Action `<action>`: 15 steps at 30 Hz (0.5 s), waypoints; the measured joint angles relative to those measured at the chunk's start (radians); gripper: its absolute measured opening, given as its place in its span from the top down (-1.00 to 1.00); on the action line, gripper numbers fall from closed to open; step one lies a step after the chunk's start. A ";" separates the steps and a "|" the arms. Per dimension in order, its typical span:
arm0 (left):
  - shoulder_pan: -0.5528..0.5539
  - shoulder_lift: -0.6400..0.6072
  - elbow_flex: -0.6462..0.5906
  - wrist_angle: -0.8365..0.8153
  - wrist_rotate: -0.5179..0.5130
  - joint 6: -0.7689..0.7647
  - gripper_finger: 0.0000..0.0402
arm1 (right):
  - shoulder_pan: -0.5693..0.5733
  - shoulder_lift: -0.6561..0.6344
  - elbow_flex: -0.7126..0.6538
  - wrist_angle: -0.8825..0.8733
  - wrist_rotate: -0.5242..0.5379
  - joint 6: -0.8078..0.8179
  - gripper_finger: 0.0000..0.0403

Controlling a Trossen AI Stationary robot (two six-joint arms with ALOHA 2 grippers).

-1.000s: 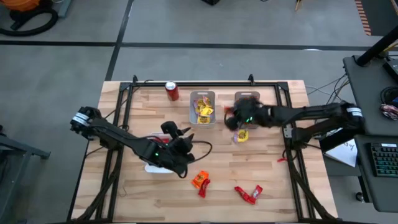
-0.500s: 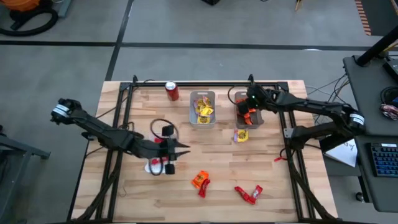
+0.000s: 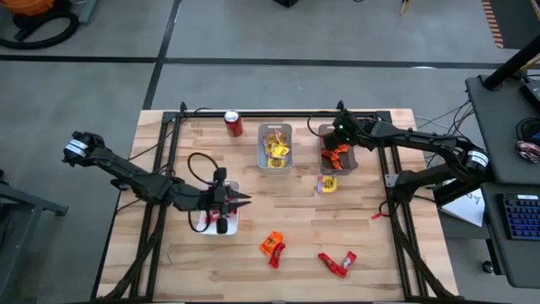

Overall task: Sort candy
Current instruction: Put the red candy into the white bin

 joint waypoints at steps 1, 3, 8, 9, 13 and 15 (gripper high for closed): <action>0.000 0.002 0.002 -0.003 0.000 -0.003 0.80 | -0.003 0.000 0.000 -0.005 0.000 0.001 0.63; 0.000 0.010 0.009 -0.004 0.000 -0.003 0.80 | -0.005 0.000 0.000 -0.013 -0.003 0.000 0.60; 0.000 0.025 0.017 -0.008 0.000 -0.003 0.80 | -0.005 -0.001 0.005 -0.023 -0.005 -0.001 0.53; 0.000 0.029 0.019 -0.008 0.000 -0.003 0.80 | -0.002 -0.004 0.010 -0.026 -0.017 -0.003 0.53; 0.000 0.051 0.025 -0.008 0.000 -0.014 0.80 | 0.019 -0.031 0.042 -0.021 -0.150 -0.023 0.52; 0.000 0.062 0.026 -0.009 0.000 -0.027 0.80 | 0.045 -0.049 0.060 -0.021 -0.223 -0.032 0.52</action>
